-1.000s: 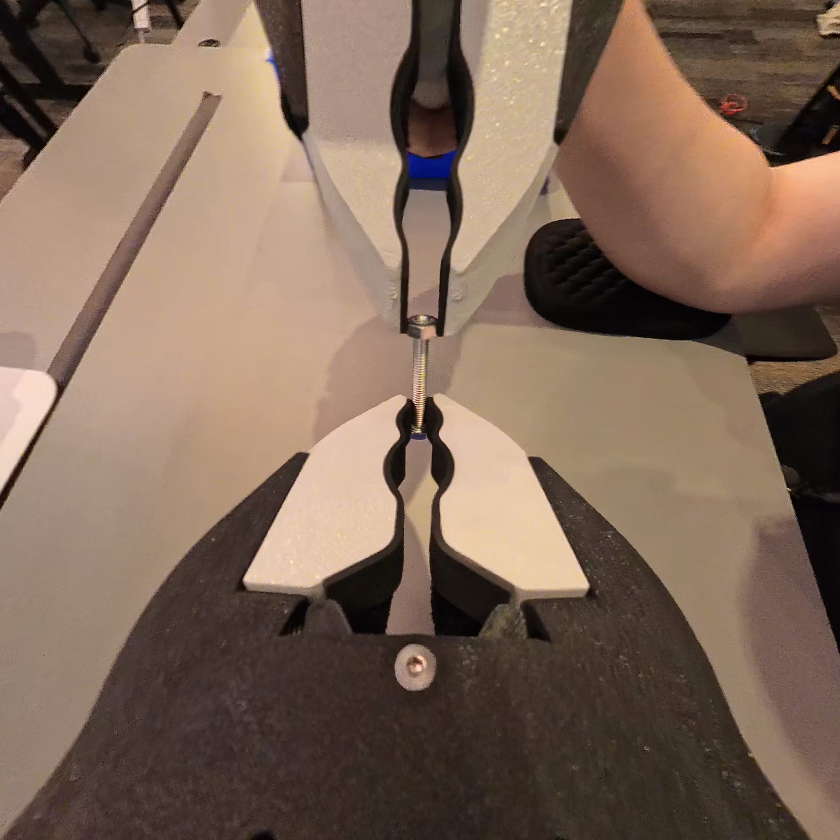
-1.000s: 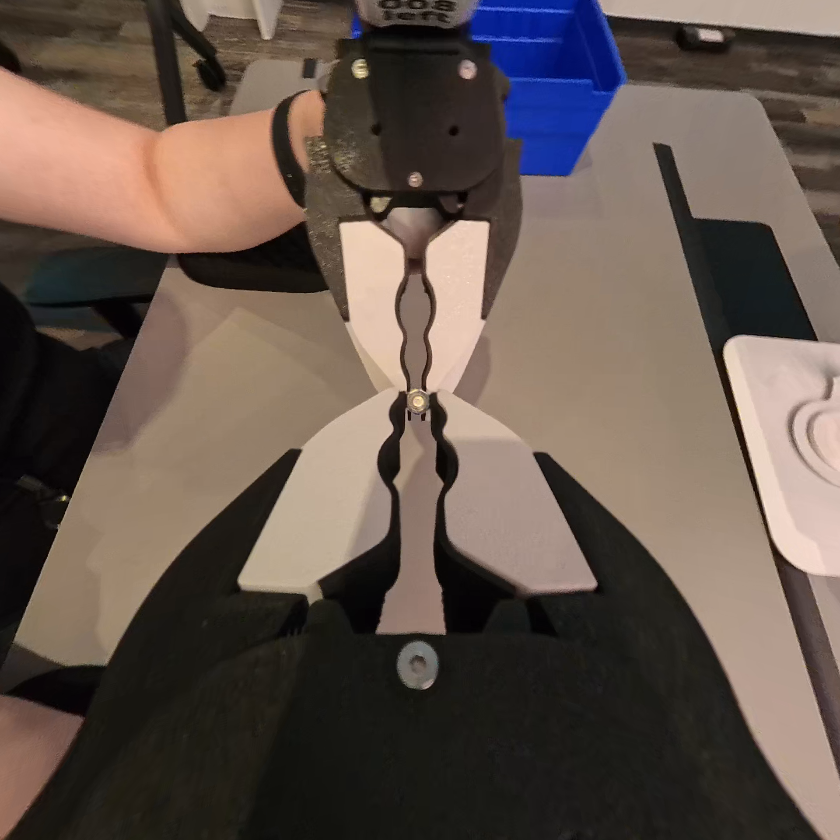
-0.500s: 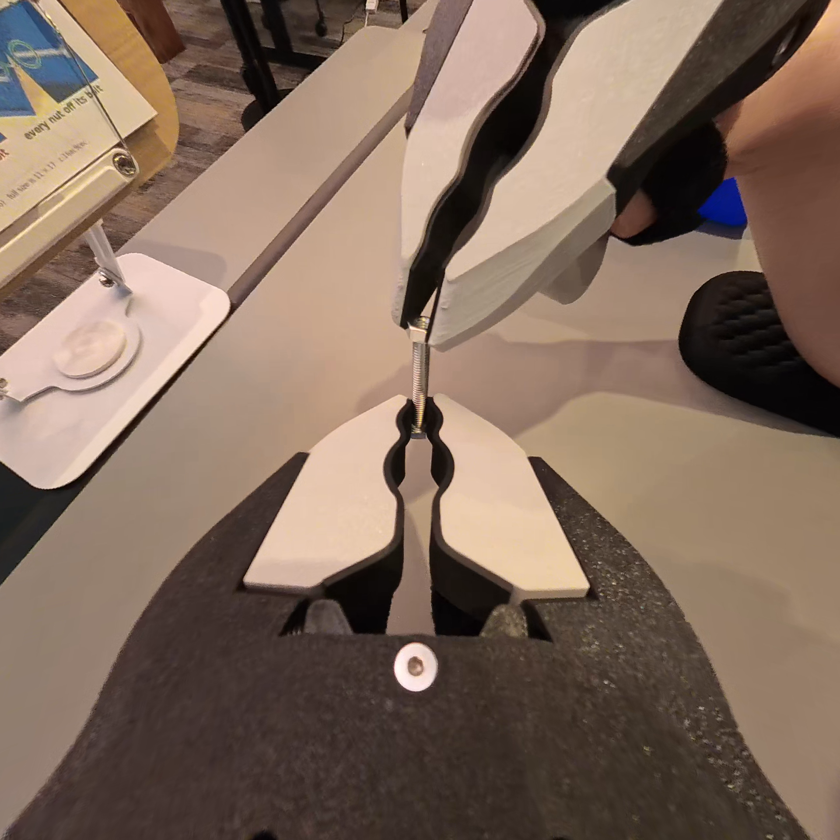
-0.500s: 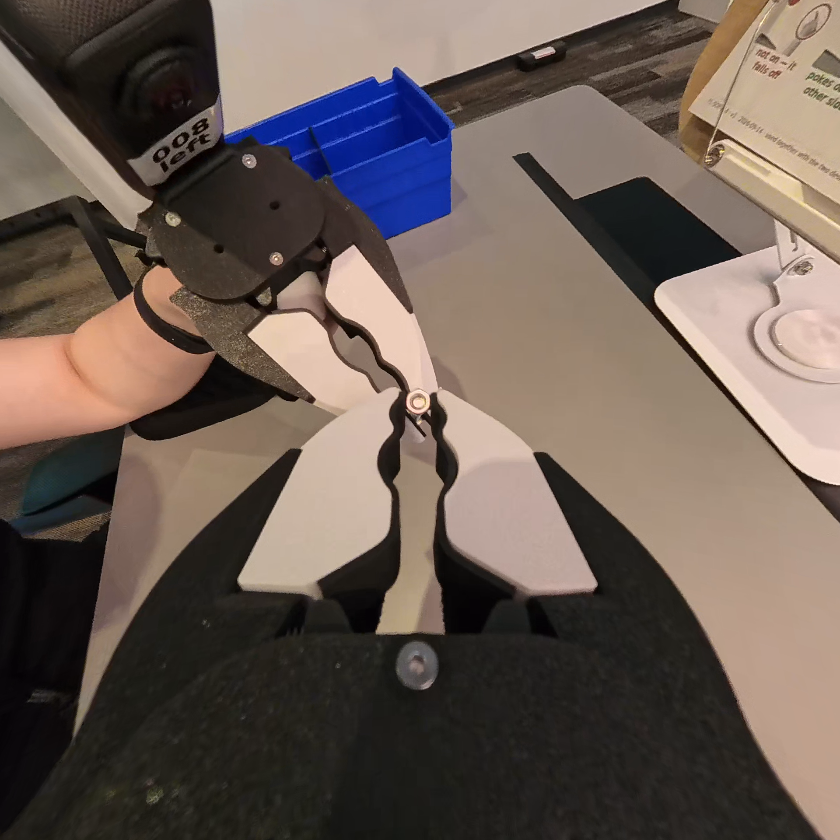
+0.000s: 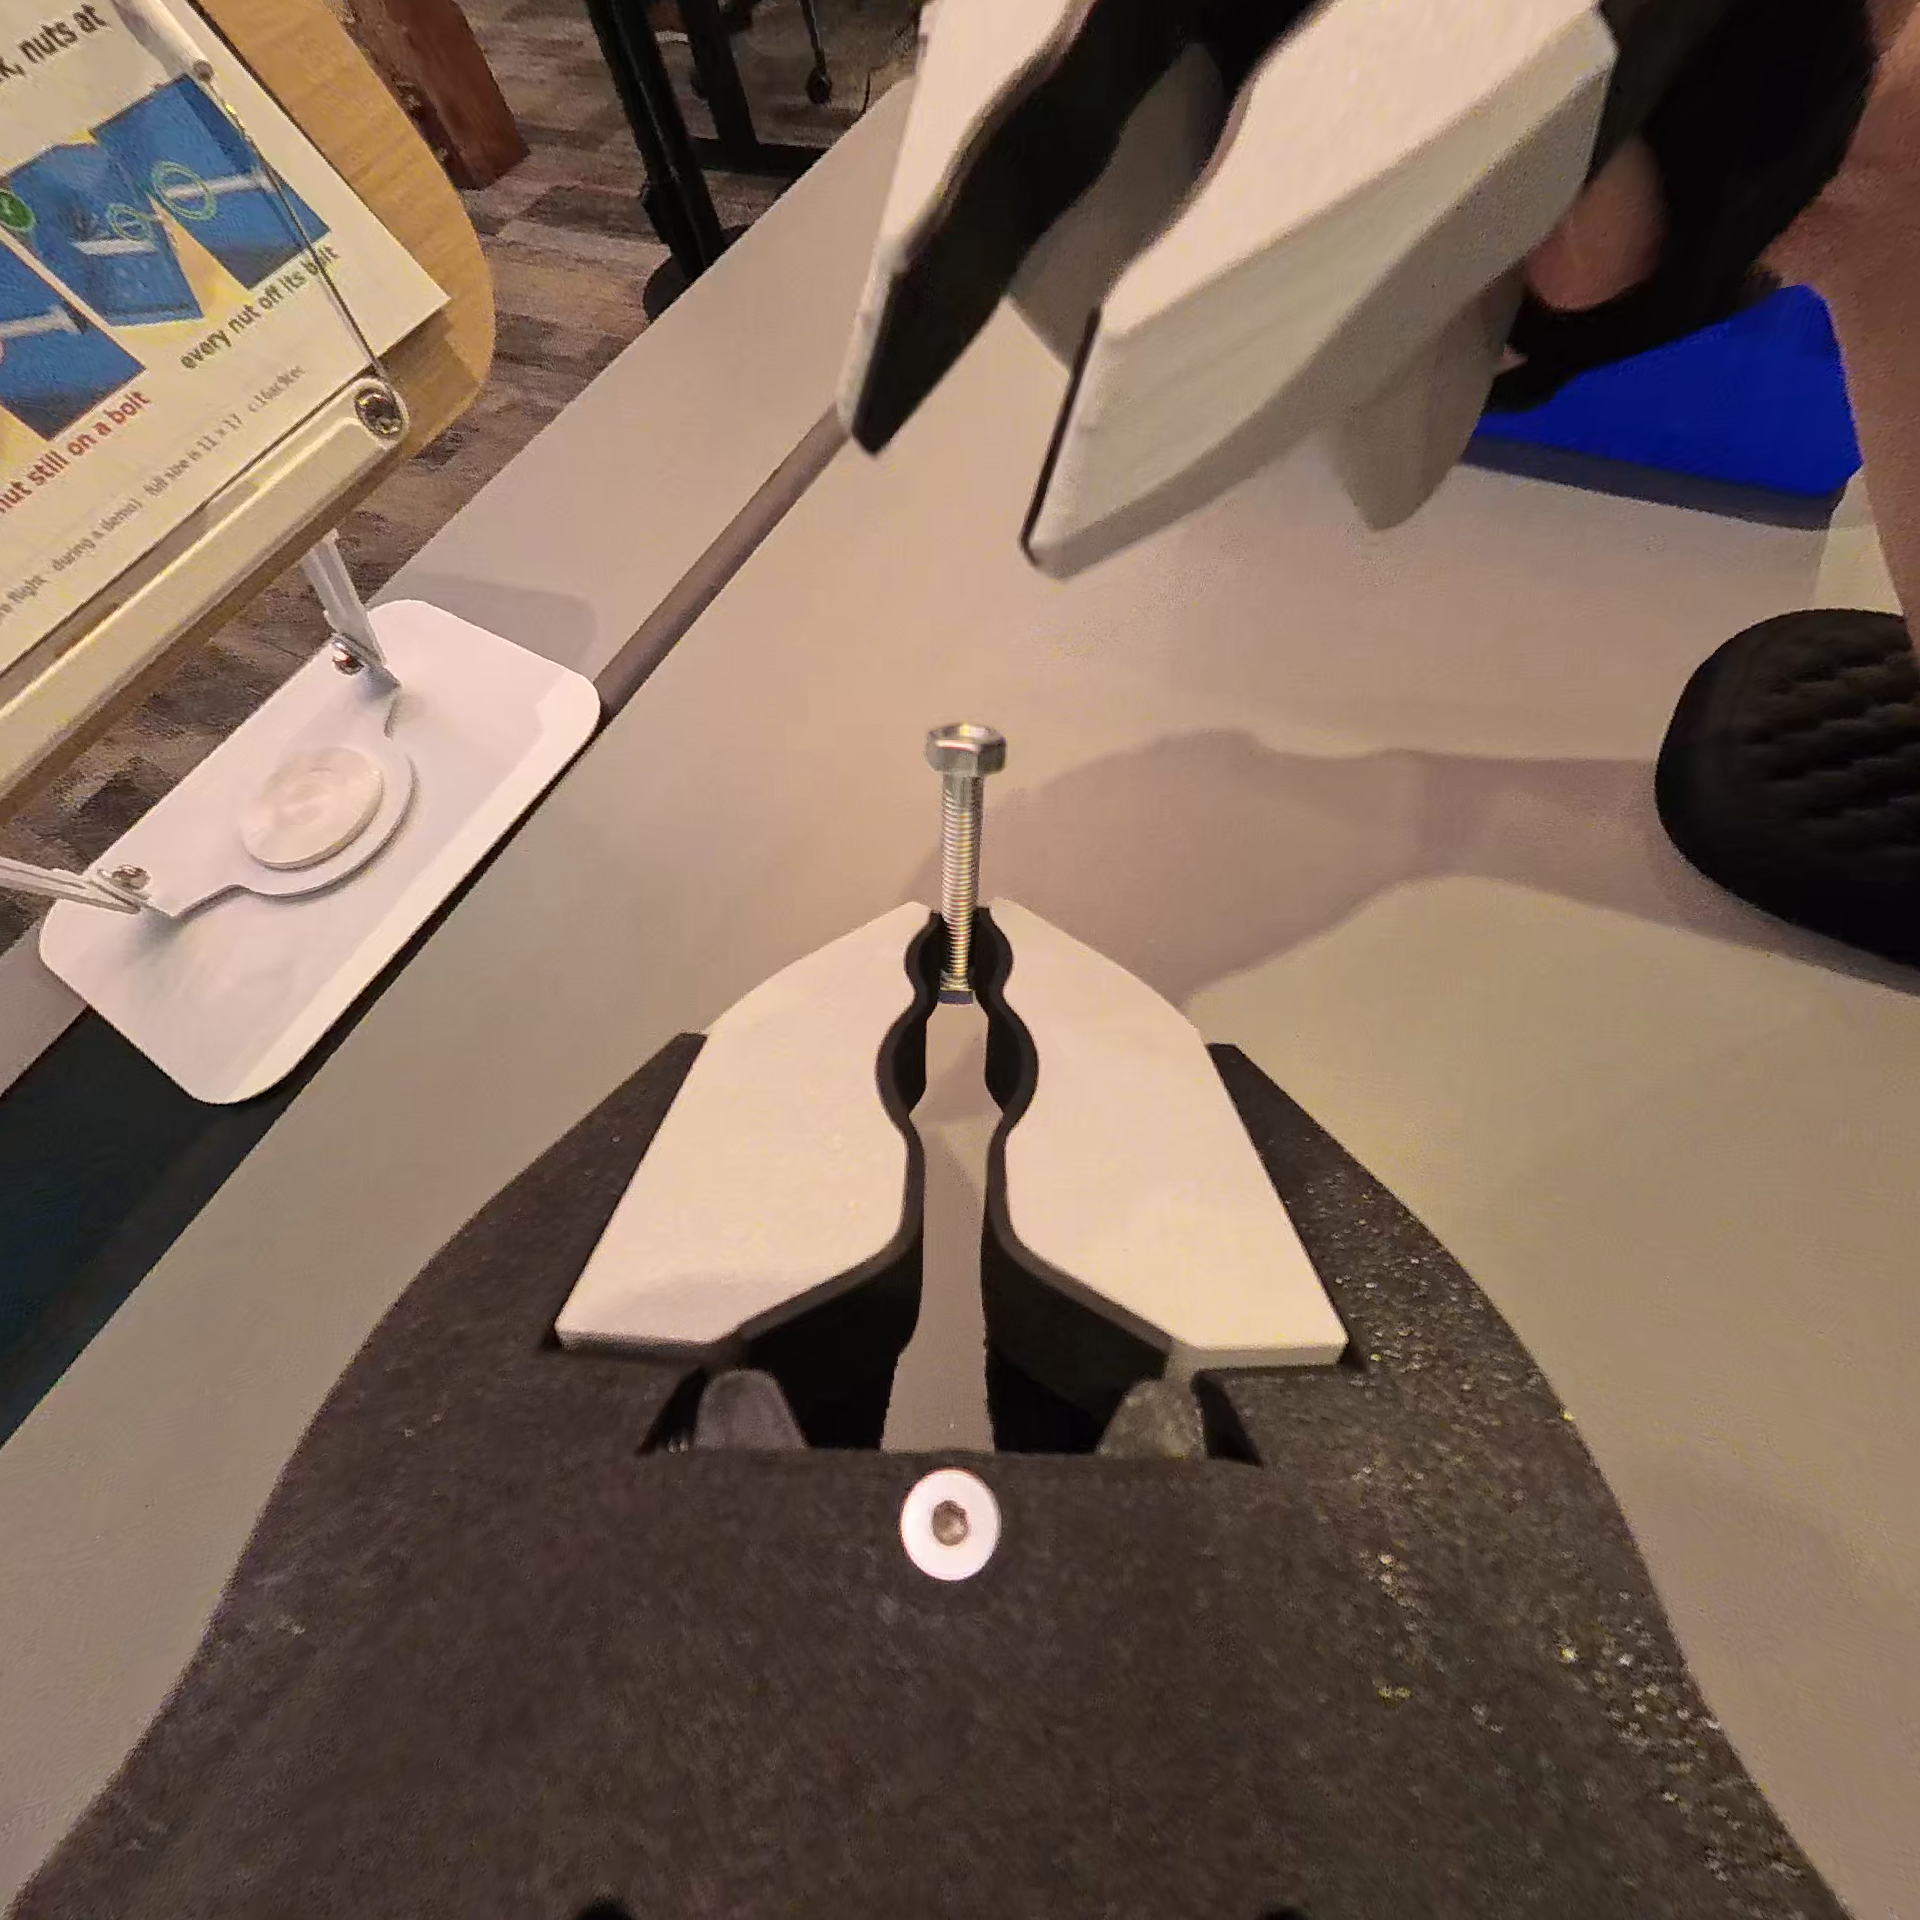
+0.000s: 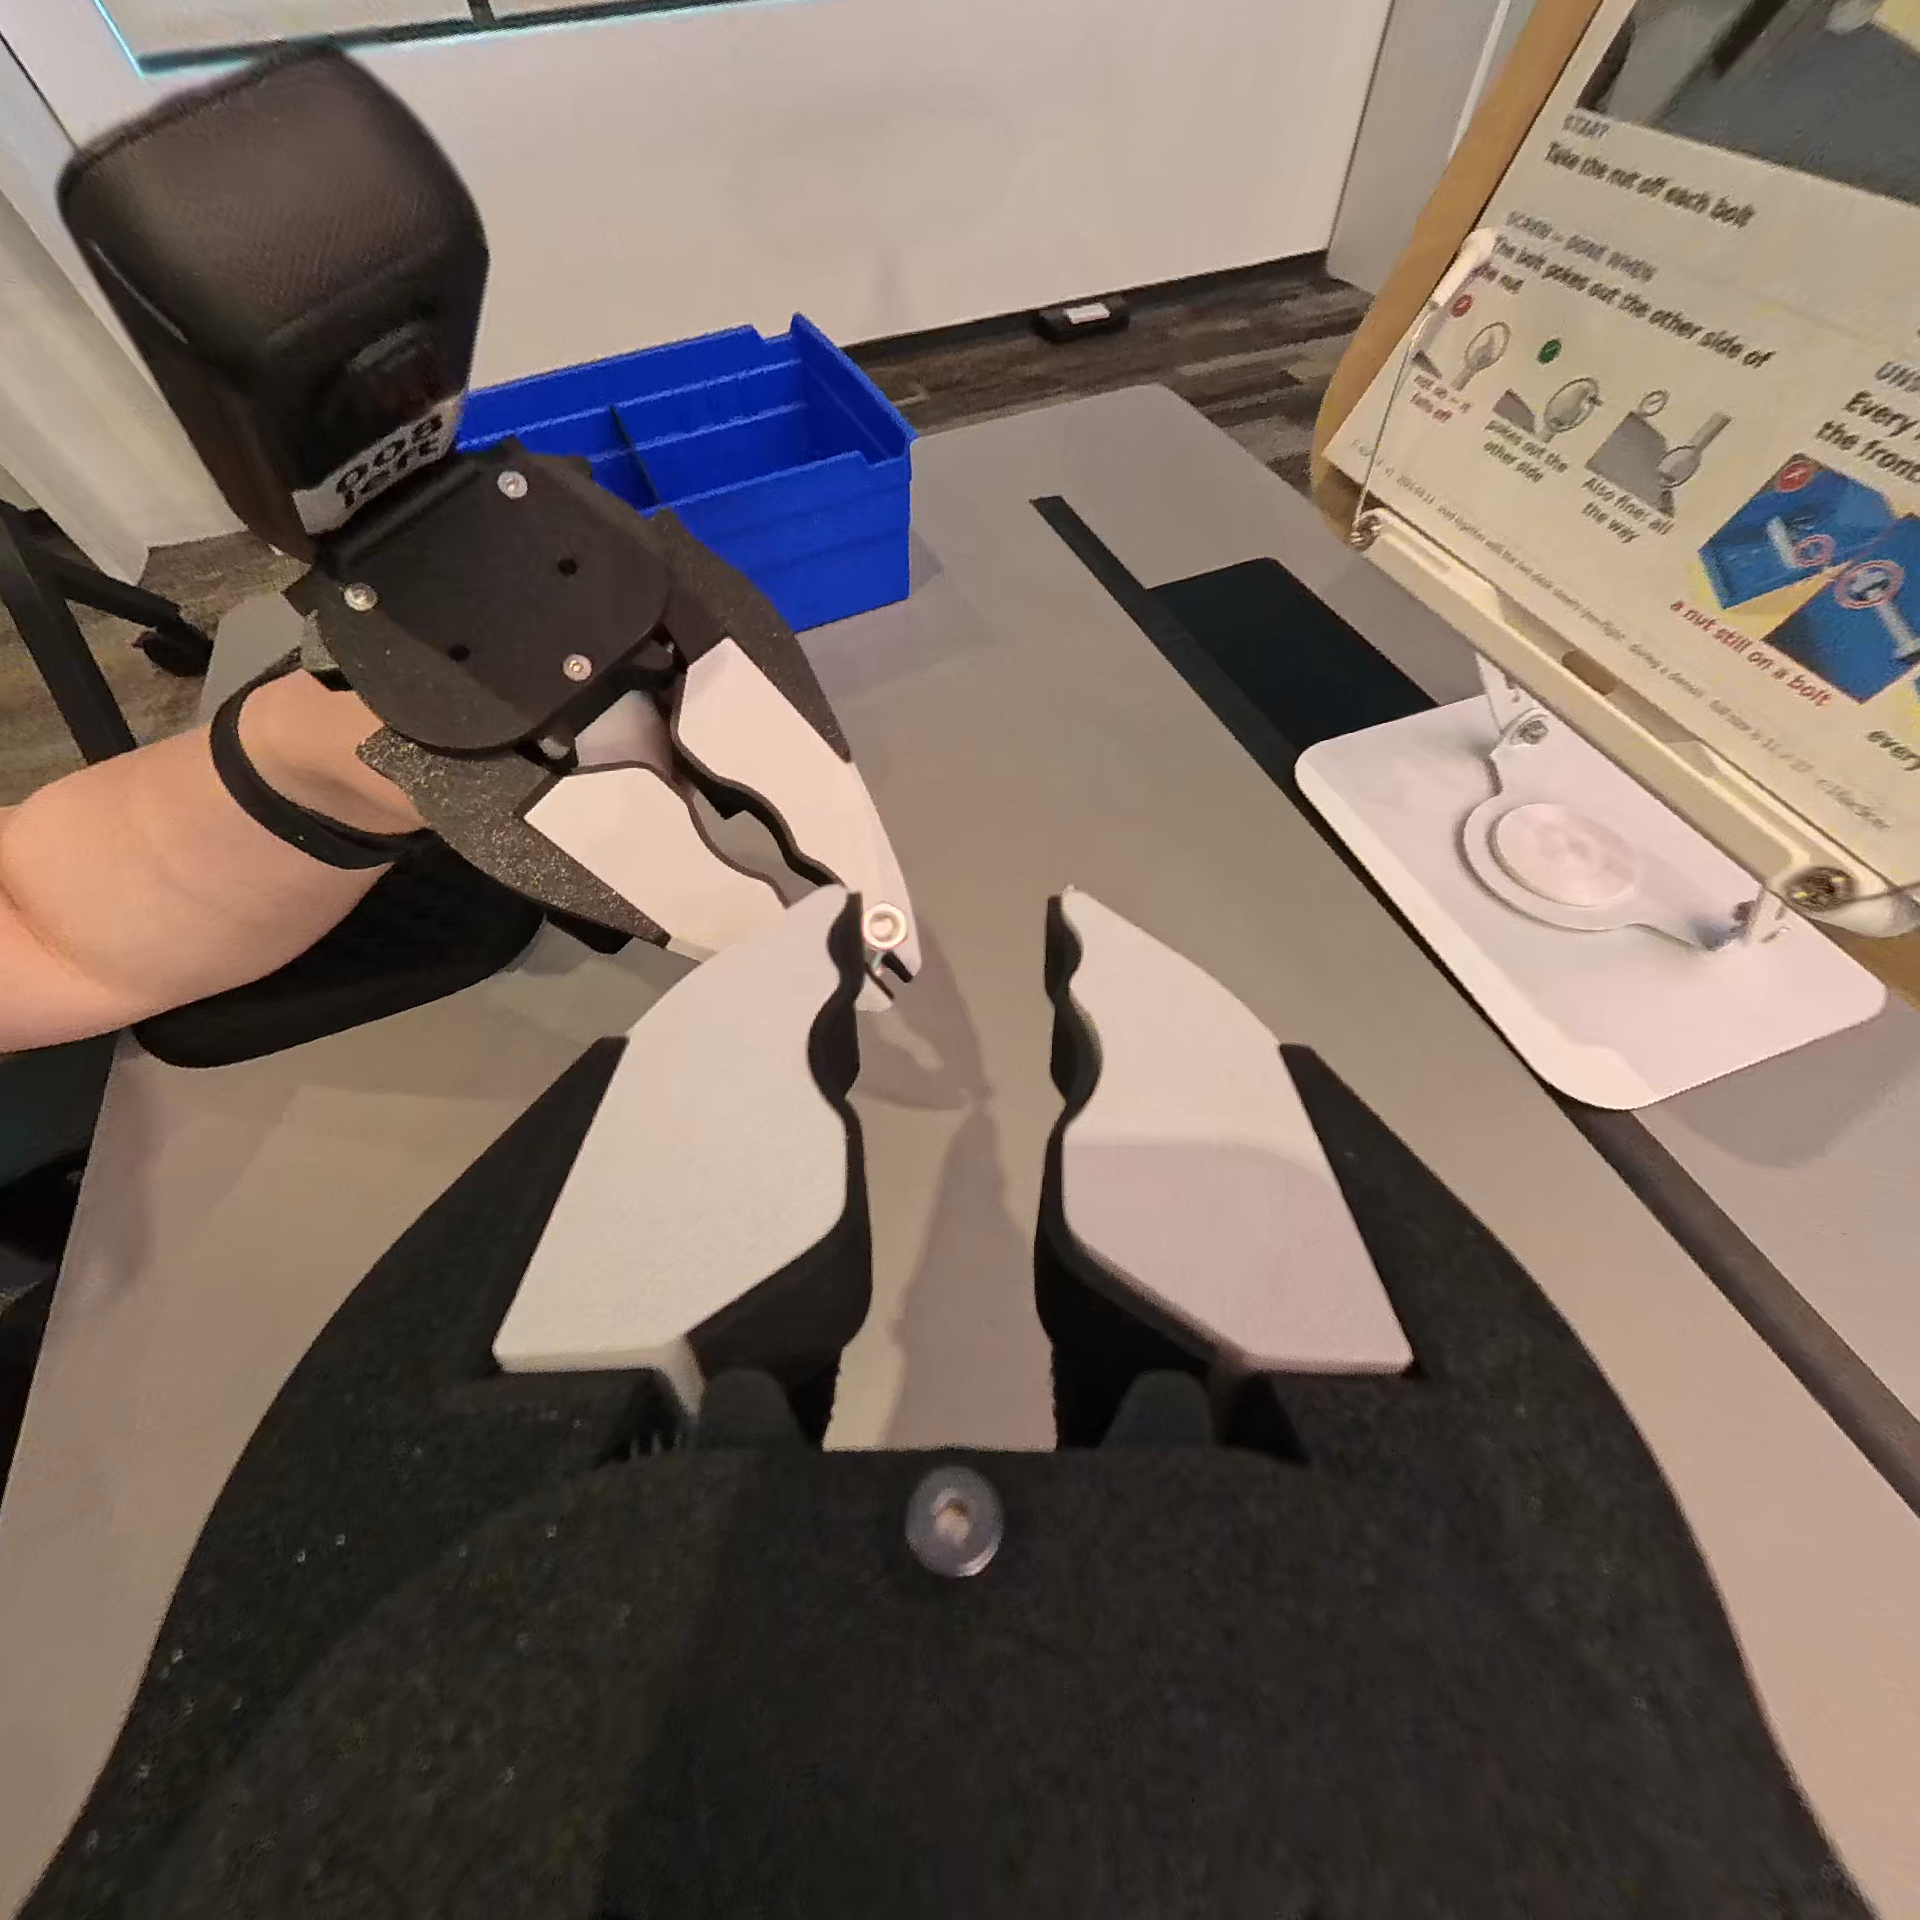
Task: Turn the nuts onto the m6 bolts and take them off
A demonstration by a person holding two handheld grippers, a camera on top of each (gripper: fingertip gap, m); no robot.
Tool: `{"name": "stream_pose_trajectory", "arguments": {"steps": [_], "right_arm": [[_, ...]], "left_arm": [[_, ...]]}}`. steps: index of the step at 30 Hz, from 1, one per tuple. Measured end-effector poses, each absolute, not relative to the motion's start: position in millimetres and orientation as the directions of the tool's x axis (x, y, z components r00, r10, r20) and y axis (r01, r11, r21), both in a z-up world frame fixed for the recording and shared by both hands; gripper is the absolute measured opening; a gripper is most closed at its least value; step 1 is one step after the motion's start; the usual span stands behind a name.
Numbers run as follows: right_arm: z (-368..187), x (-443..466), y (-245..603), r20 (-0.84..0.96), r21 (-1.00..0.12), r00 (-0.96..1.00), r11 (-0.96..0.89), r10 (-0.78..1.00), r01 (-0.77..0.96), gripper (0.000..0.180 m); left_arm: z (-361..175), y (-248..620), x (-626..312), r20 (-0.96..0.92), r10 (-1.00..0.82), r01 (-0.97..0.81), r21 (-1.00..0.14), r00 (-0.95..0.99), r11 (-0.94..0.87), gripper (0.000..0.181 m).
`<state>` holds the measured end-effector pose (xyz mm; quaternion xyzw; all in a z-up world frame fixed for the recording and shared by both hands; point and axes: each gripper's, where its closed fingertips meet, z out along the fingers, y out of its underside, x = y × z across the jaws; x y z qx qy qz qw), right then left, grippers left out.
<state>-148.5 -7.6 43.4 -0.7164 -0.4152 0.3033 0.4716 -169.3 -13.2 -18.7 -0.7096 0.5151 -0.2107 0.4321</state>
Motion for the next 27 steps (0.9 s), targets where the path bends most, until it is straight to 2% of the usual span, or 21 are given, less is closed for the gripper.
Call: {"name": "stream_pose_trajectory", "arguments": {"steps": [27], "right_arm": [[48,-129,-5,-0.058,-0.936,0.490,-0.219,0.870,0.277,0.031]], "left_arm": [[-23,-8,-172,-0.155,-0.907,-0.564,-0.819,0.391,-0.103,0.005]]}}
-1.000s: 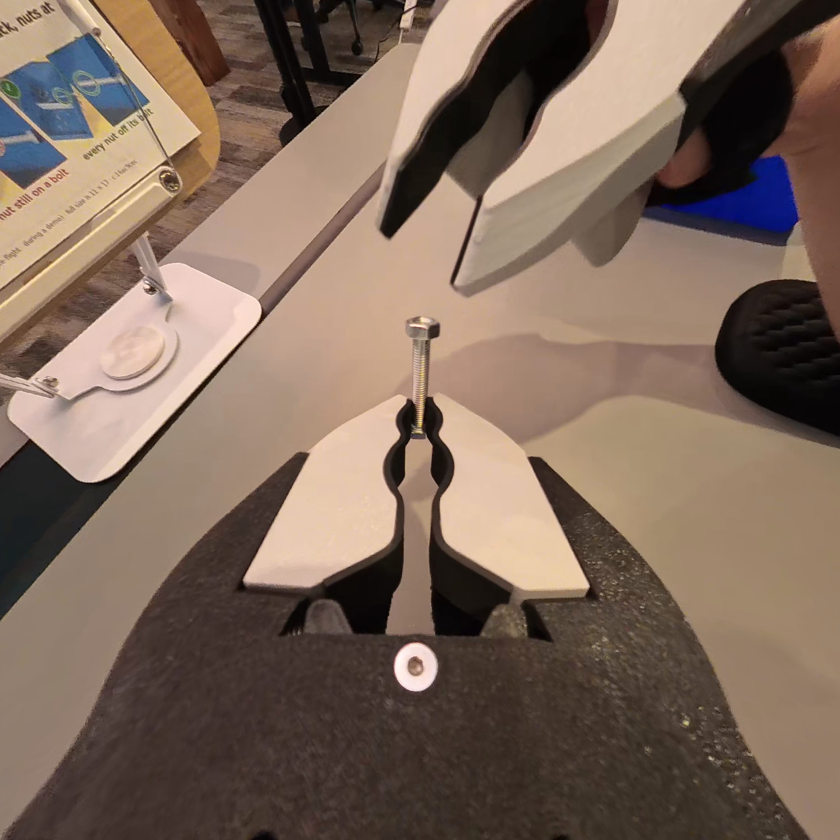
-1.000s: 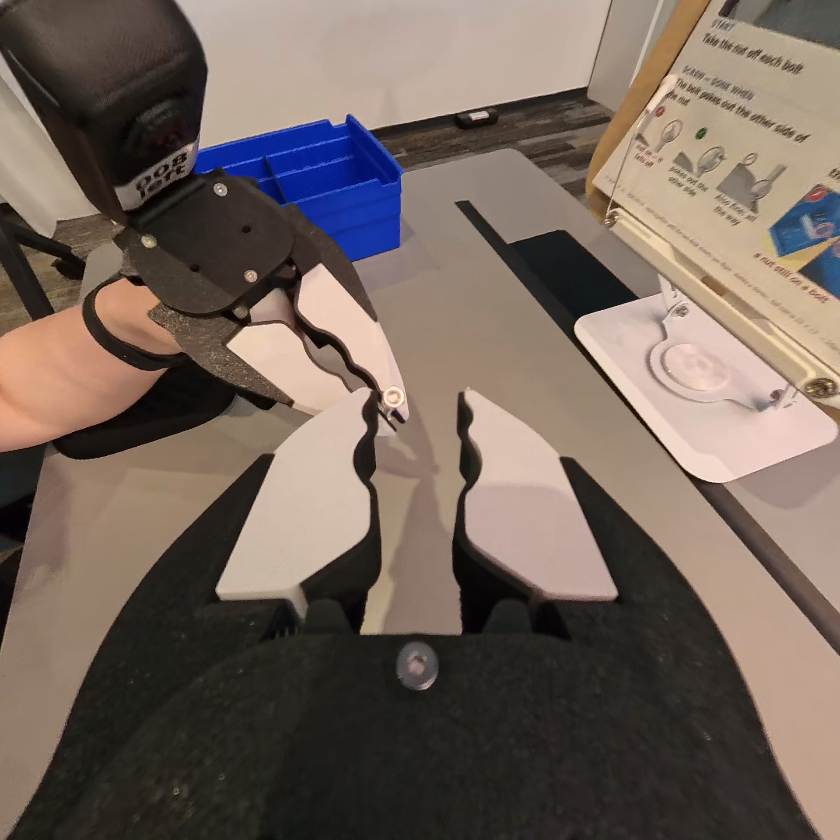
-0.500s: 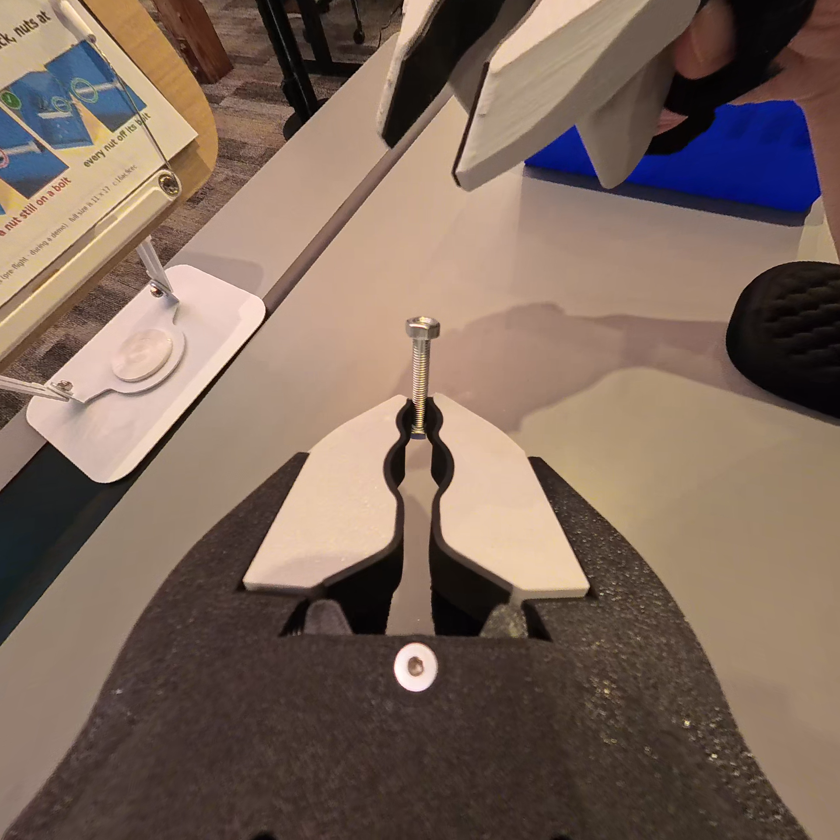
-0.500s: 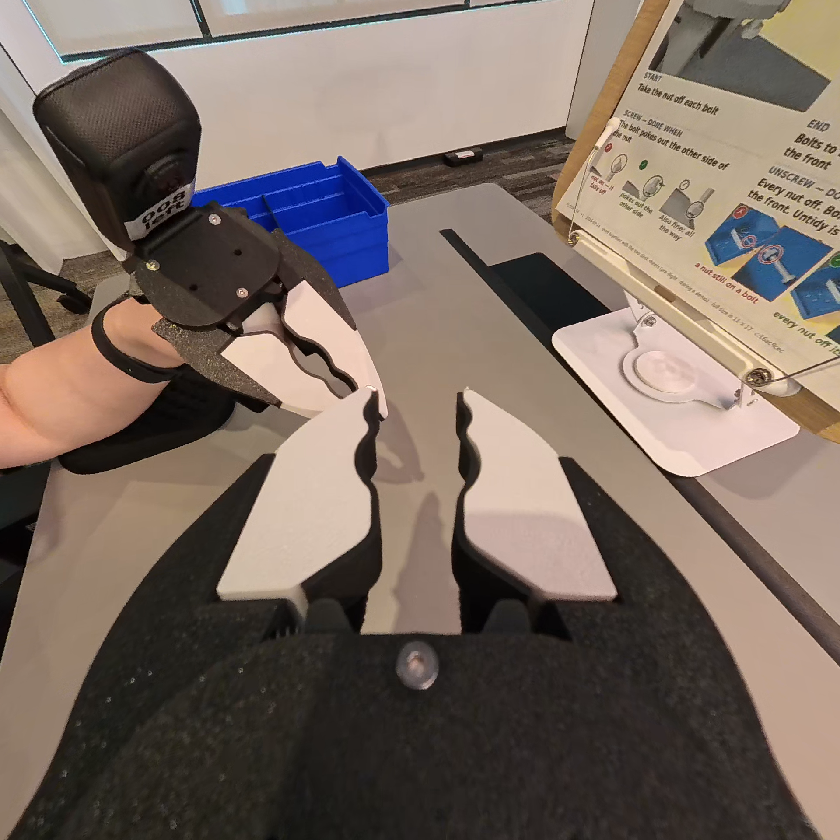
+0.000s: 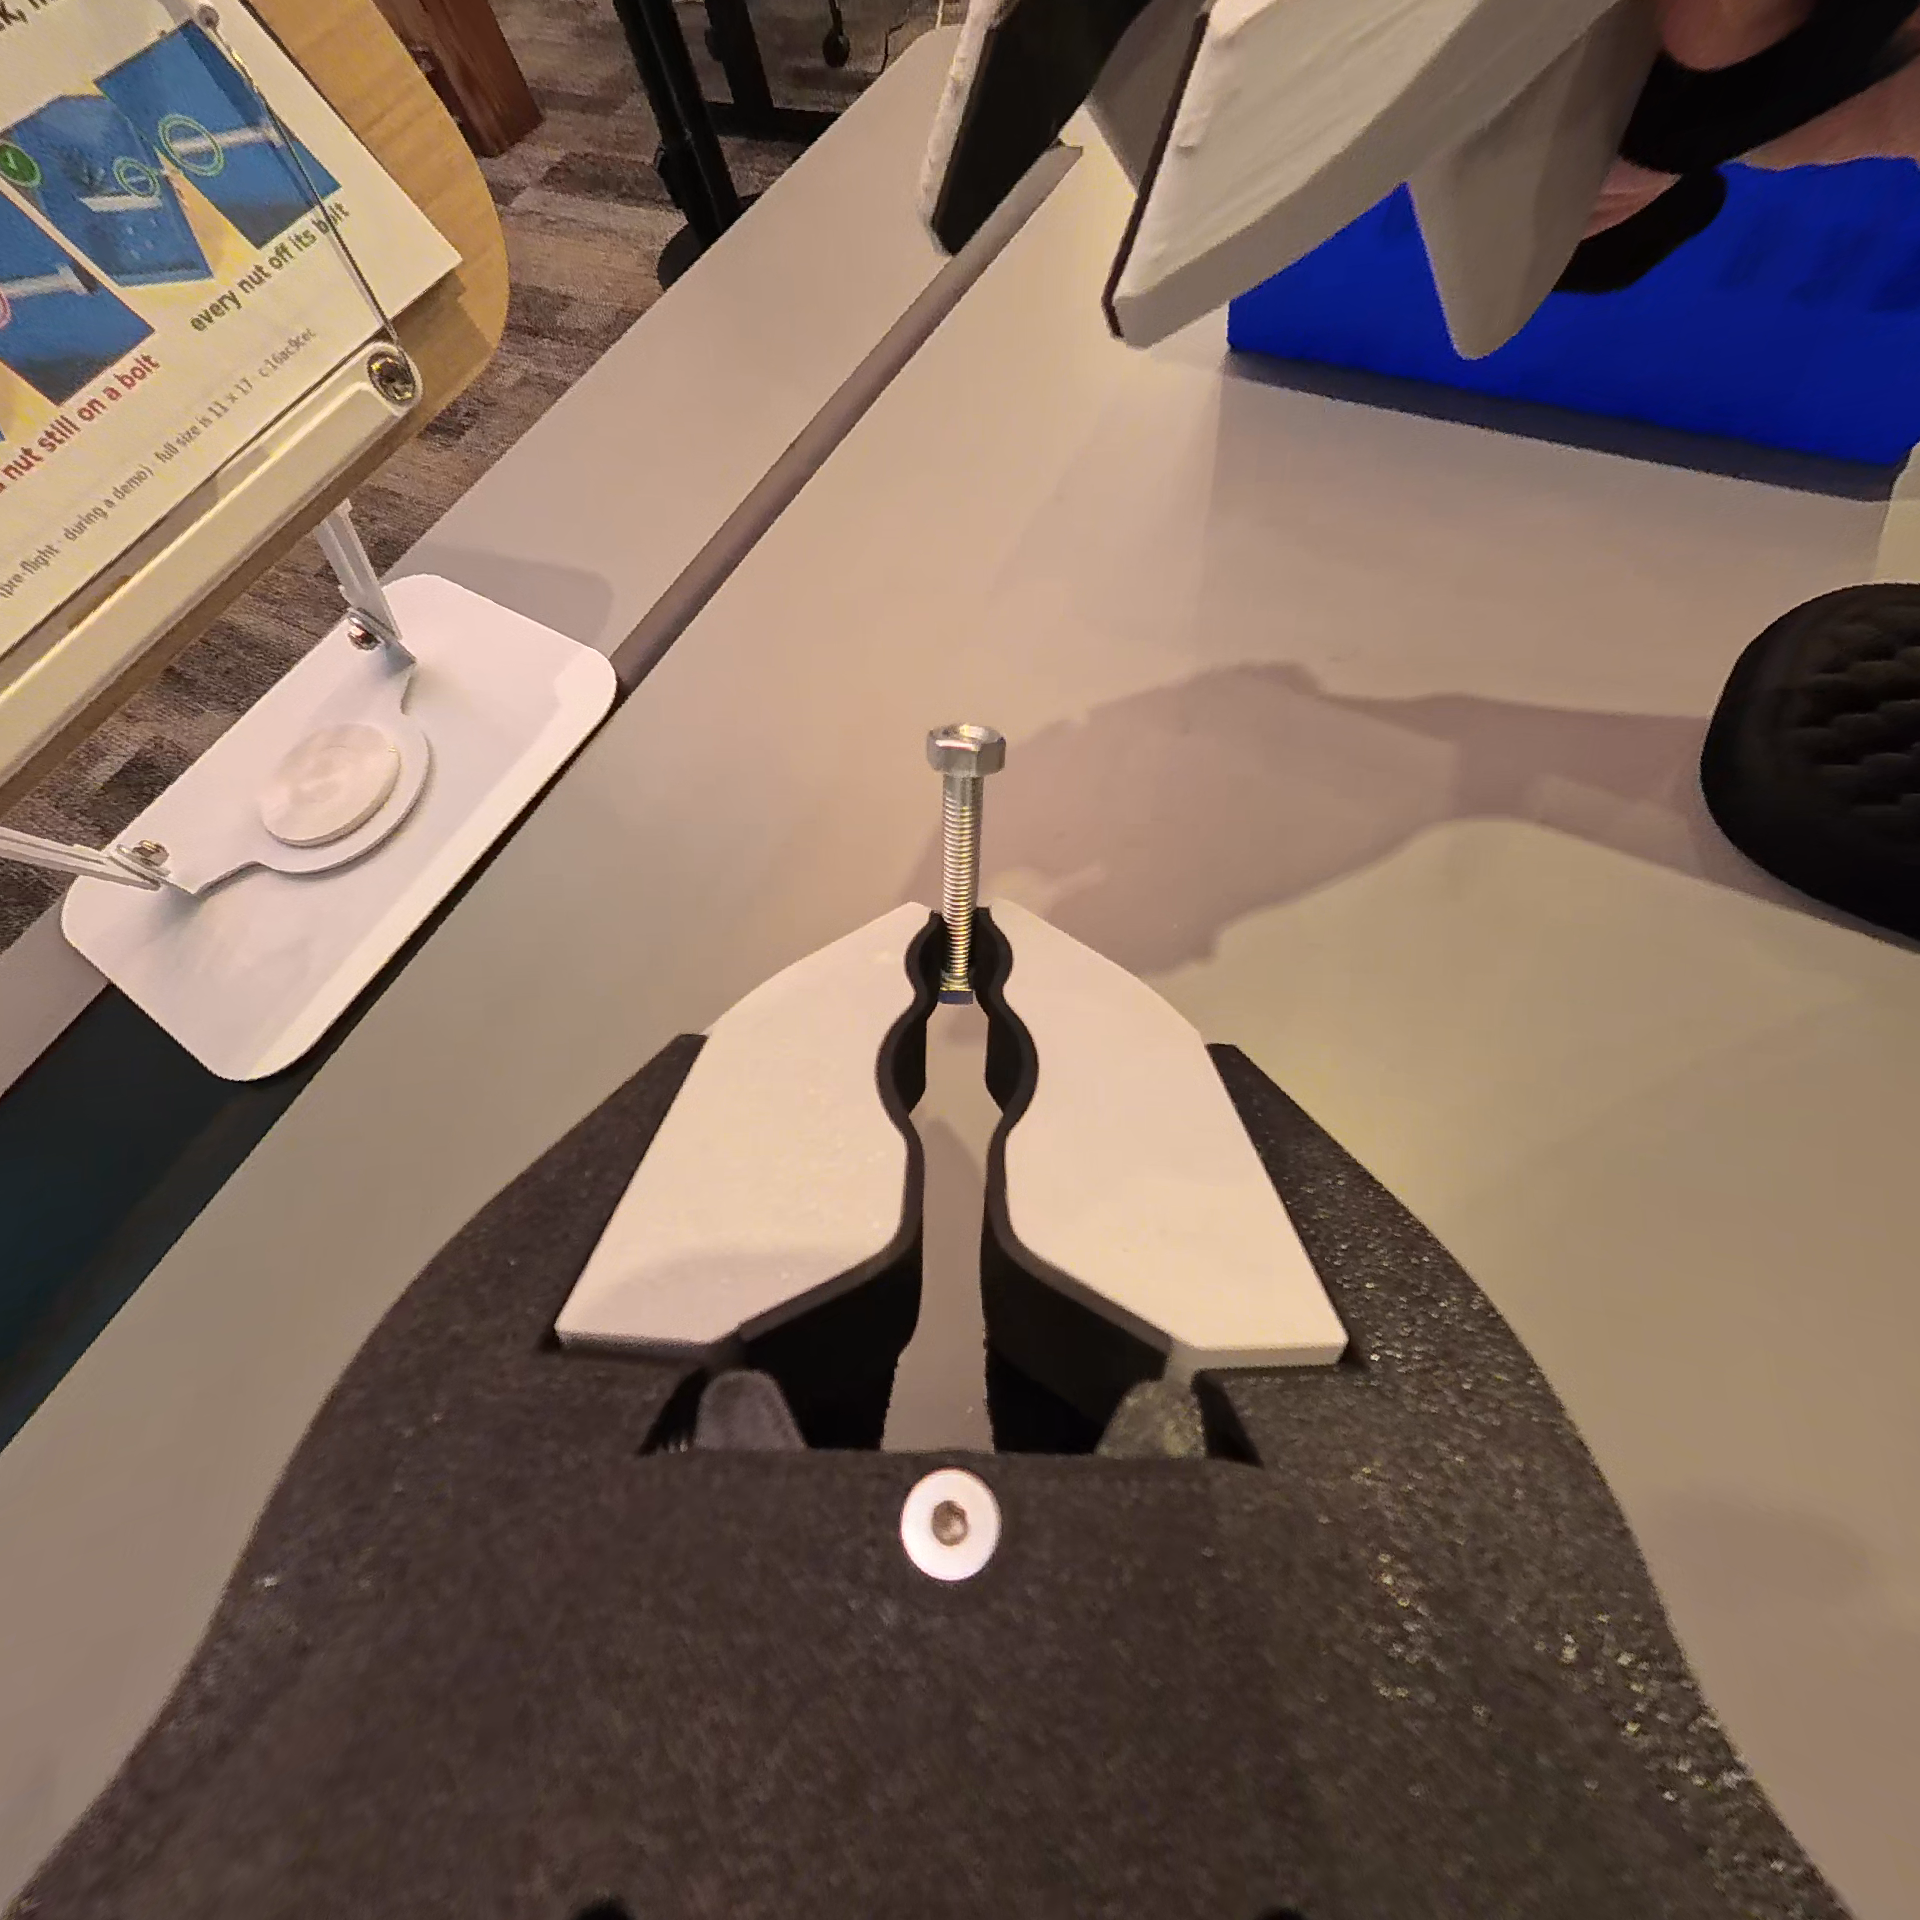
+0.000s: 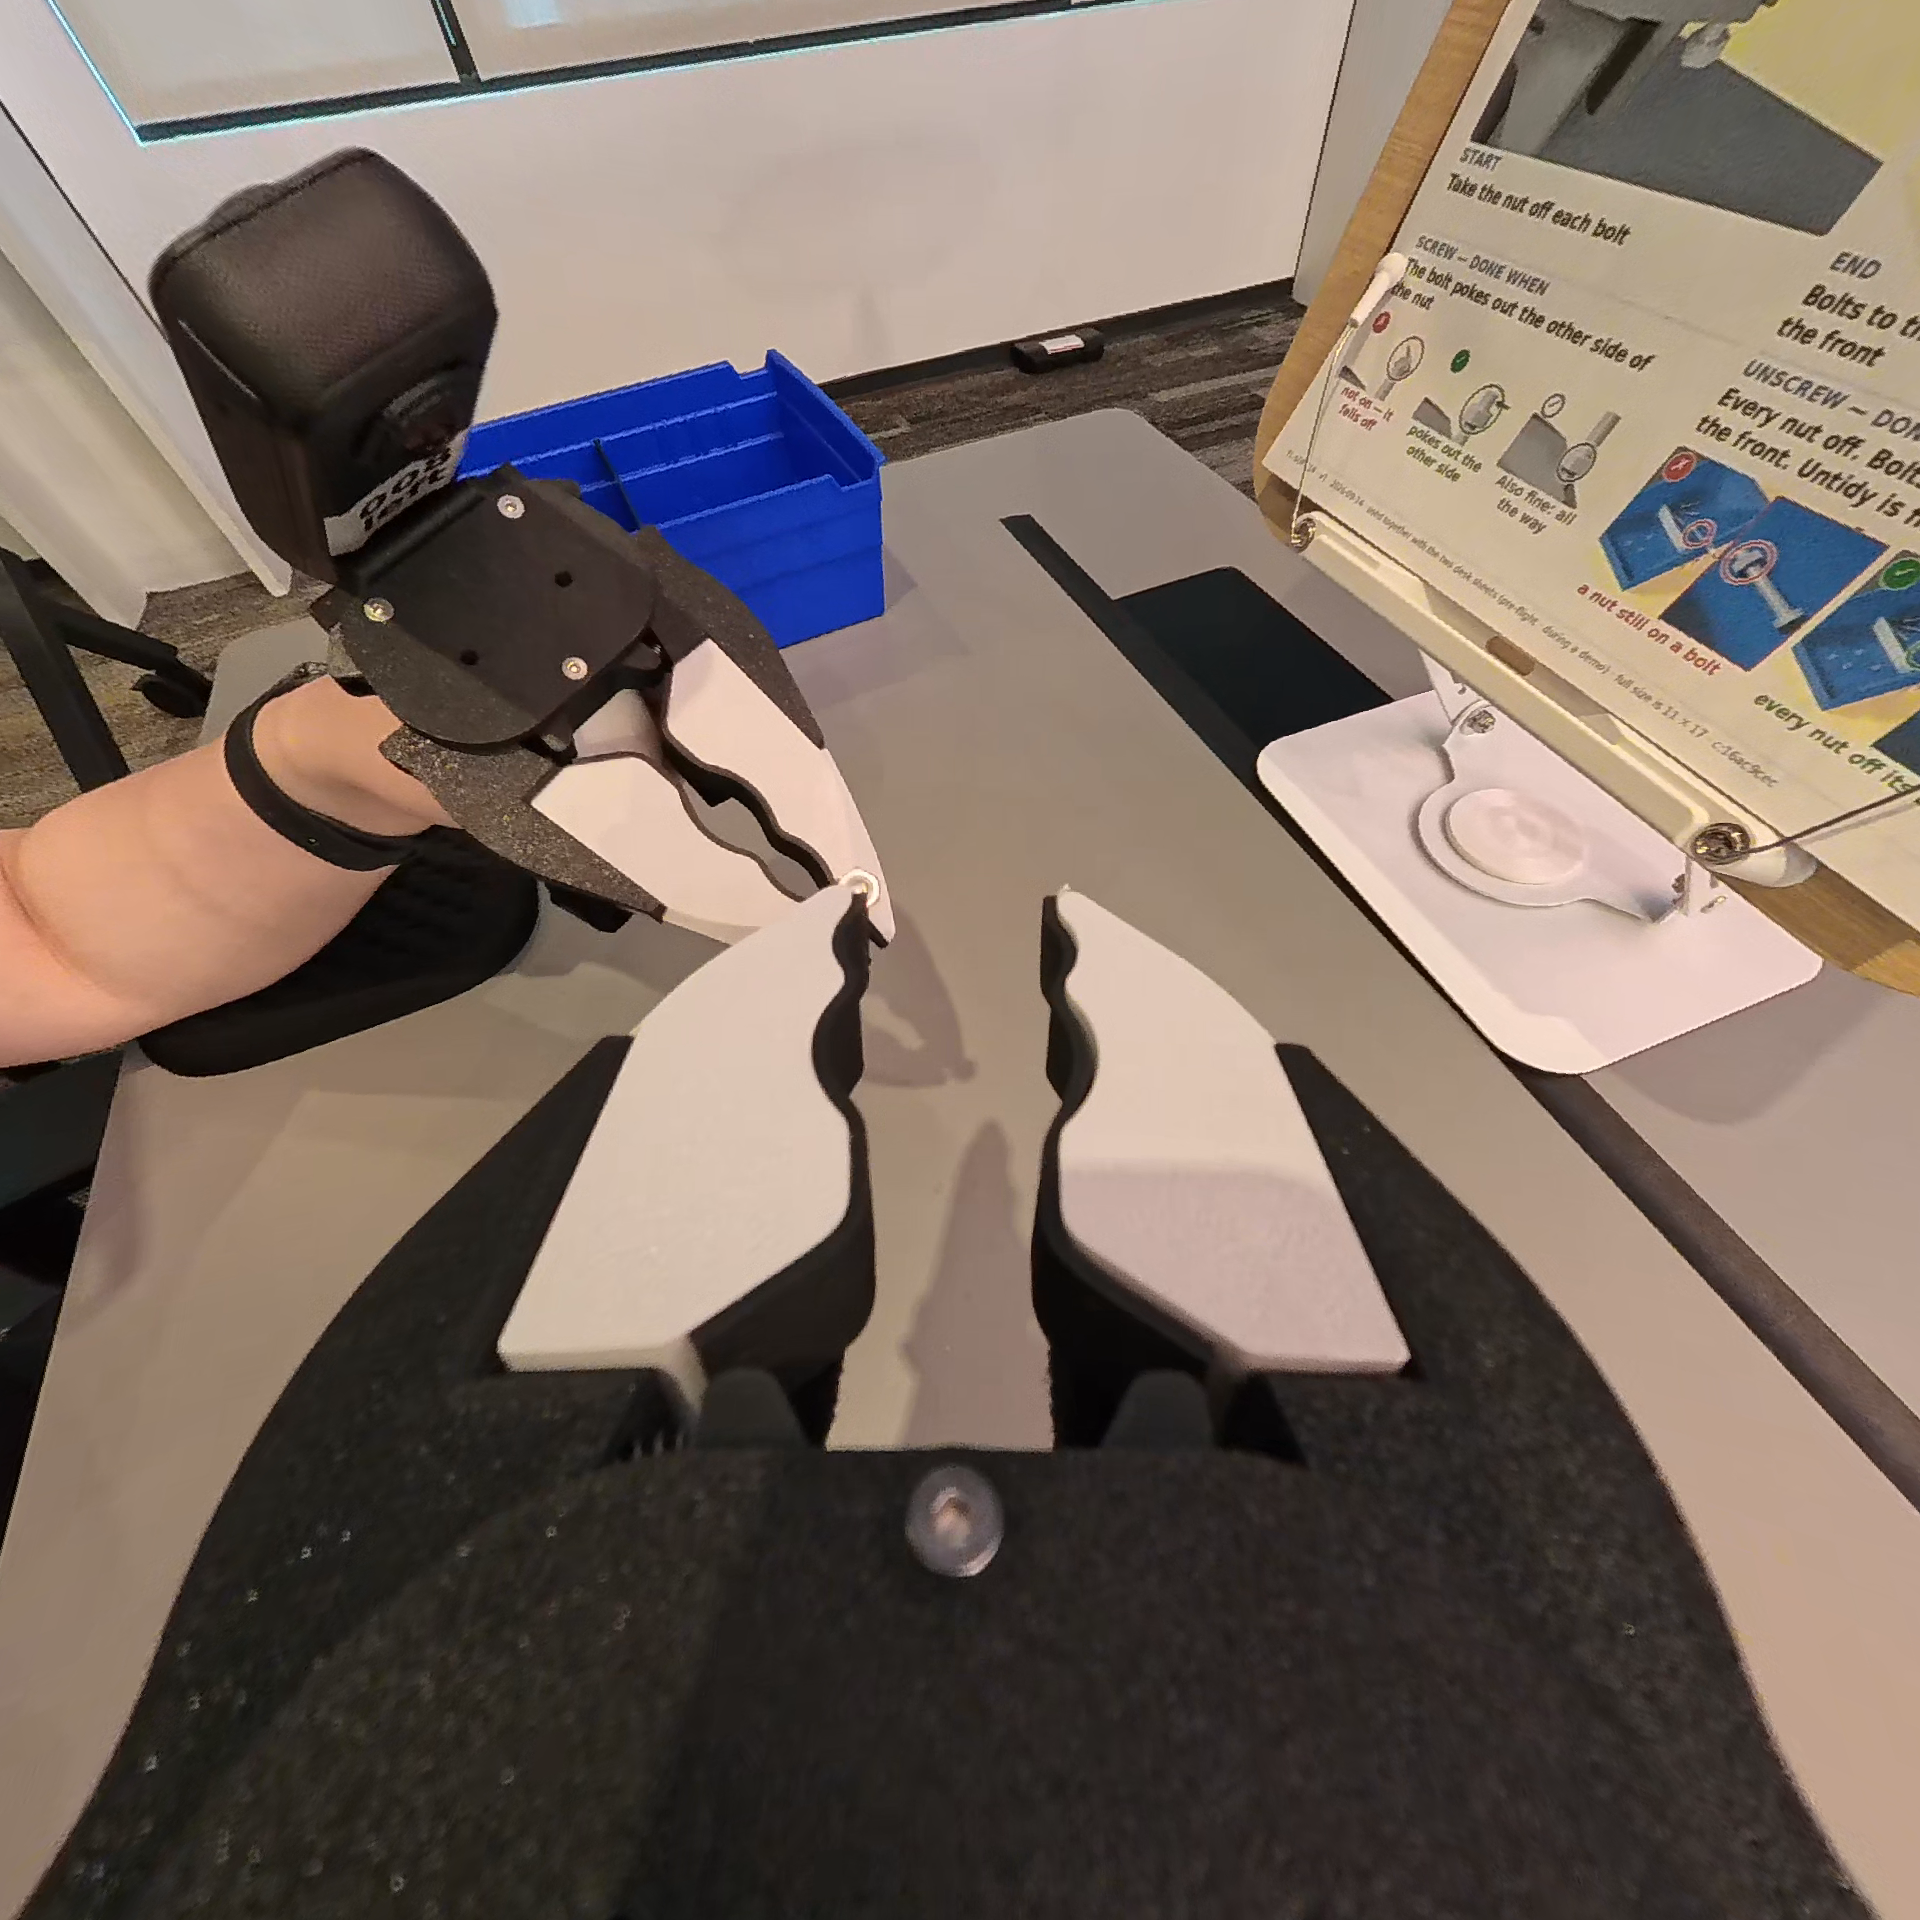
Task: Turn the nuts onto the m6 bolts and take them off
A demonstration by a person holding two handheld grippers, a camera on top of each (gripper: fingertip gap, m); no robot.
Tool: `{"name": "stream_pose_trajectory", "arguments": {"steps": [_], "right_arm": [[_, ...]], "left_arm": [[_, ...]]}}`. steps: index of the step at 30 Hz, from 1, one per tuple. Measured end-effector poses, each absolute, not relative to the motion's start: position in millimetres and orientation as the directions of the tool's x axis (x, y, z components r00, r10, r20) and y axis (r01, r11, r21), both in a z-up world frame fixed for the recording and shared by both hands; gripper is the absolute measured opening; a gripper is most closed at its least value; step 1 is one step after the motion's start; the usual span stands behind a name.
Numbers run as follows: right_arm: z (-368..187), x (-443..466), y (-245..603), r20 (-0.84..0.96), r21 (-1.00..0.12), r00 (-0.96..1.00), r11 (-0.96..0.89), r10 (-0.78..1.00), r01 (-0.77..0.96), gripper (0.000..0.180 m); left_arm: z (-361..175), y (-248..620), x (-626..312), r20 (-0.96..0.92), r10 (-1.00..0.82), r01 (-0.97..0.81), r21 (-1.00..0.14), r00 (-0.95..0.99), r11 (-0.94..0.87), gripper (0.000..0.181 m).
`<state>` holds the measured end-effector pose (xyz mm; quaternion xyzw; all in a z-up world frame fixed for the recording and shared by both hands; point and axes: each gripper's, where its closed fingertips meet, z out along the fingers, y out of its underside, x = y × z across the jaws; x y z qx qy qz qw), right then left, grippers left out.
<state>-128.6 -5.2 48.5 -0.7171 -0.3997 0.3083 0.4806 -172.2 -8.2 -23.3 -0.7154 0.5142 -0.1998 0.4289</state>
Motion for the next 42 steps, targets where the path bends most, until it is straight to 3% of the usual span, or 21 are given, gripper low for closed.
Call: {"name": "stream_pose_trajectory", "arguments": {"steps": [42], "right_arm": [[38,-122,2,-0.048,-0.916,0.527,-0.248,0.848,0.315,0.031]], "left_arm": [[-31,-6,-172,-0.162,-0.903,-0.583,-0.805,0.397,-0.112,0.005]]}}
